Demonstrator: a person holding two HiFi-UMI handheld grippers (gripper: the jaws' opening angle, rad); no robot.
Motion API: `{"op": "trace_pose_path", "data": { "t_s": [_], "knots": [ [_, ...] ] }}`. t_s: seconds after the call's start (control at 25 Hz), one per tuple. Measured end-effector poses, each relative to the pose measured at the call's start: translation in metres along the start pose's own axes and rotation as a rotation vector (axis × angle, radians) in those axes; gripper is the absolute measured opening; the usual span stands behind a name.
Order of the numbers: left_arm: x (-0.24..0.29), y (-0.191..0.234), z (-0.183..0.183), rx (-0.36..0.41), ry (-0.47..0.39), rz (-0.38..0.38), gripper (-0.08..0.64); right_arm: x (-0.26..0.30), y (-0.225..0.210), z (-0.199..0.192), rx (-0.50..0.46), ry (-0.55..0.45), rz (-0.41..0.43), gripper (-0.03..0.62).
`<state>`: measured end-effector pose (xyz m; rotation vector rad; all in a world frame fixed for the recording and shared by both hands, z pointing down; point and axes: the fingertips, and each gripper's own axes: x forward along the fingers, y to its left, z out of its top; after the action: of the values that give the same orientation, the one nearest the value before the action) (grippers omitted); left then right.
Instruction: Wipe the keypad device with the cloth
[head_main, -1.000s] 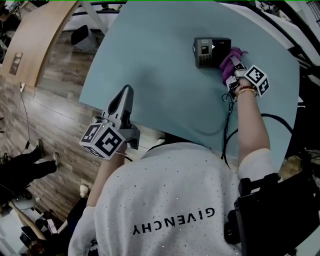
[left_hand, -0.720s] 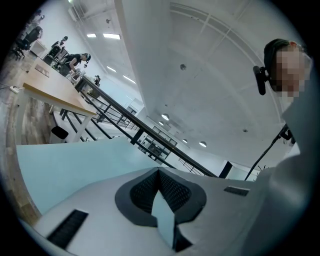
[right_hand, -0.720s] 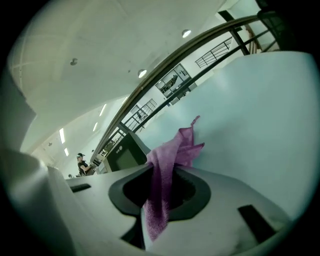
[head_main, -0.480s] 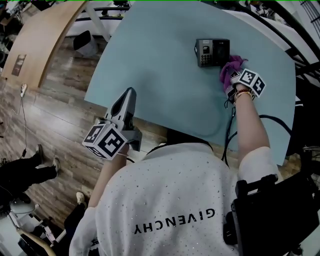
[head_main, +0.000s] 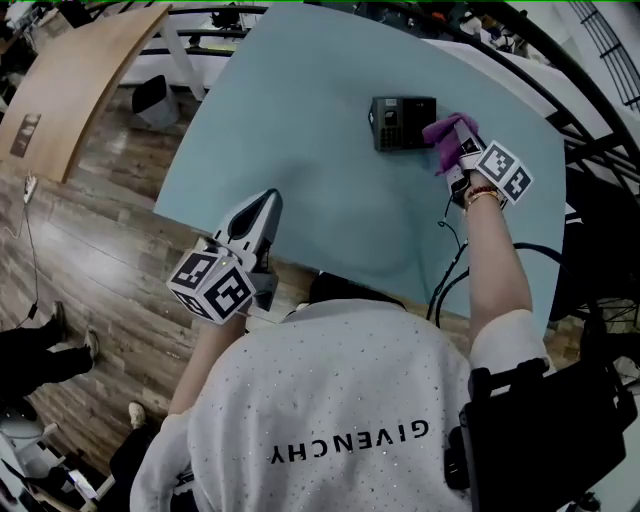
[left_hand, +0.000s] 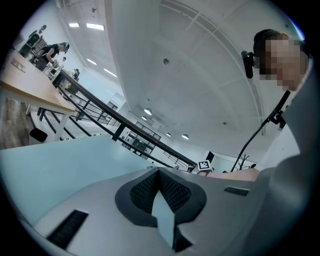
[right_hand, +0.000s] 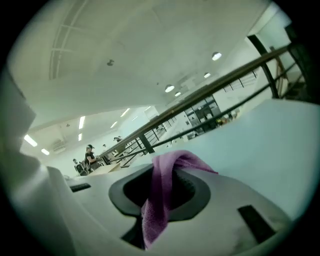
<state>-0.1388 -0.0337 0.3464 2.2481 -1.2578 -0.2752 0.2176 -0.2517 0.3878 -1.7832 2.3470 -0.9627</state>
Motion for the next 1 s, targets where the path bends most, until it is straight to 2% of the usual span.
{"op": "trace_pose_path", "data": {
  "t_s": [0.08,0.16,0.24,0.28,0.36,0.48,0.6,0.8,1.0],
  "knots": [
    [0.014,-0.003,-0.001,0.031,0.009,0.004,0.0,0.006,0.018,0.035,-0.177,-0.04,0.017,0.075],
    [0.03,-0.004,-0.003,0.051,0.023,0.006,0.0,0.017,0.036,0.056,-0.397,-0.044,0.031,0.075],
    [0.044,-0.005,-0.01,0.053,0.051,0.004,0.0,0.032,0.047,0.053,-0.578,0.013,0.047,0.075],
    [0.051,-0.006,-0.014,0.052,0.069,0.001,0.0,0.041,0.048,0.045,-0.633,0.057,0.053,0.075],
    [0.063,-0.007,-0.023,0.06,0.103,-0.002,0.0,0.06,0.045,0.029,-0.691,0.127,0.053,0.075],
    [0.078,-0.009,-0.038,0.079,0.147,0.002,0.0,0.084,0.032,0.004,-0.723,0.231,0.055,0.075],
    [0.086,-0.009,-0.045,0.065,0.167,0.005,0.0,0.096,0.025,-0.024,-0.78,0.35,0.063,0.075],
    [0.086,-0.007,-0.049,0.042,0.178,-0.001,0.0,0.096,0.047,-0.037,-0.829,0.366,0.113,0.075],
    [0.076,0.006,-0.032,0.046,0.158,-0.018,0.0,0.094,0.089,-0.068,-0.916,0.403,0.16,0.075]
  ]
}}
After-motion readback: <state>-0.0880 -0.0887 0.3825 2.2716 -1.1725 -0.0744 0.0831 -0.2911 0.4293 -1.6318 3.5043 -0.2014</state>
